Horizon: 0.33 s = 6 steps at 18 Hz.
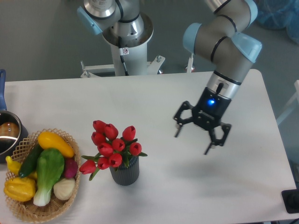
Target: Insert the flowers into the vase
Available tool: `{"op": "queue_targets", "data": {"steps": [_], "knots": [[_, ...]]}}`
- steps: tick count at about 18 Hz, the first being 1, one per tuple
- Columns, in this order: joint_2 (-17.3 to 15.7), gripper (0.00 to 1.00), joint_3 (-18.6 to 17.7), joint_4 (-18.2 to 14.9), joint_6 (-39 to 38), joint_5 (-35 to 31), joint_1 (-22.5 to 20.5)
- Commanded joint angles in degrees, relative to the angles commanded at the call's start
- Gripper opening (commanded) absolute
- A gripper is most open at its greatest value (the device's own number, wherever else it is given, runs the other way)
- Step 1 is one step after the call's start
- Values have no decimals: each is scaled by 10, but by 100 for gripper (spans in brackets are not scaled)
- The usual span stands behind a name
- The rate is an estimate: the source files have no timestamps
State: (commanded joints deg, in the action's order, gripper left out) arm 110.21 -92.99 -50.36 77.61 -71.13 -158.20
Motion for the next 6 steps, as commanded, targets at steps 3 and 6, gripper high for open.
{"op": "queue_targets", "data": {"steps": [3, 6], "knots": [[0, 100, 4, 0, 2, -84, -17], [-1, 100, 5, -2, 2, -113, -25]]}}
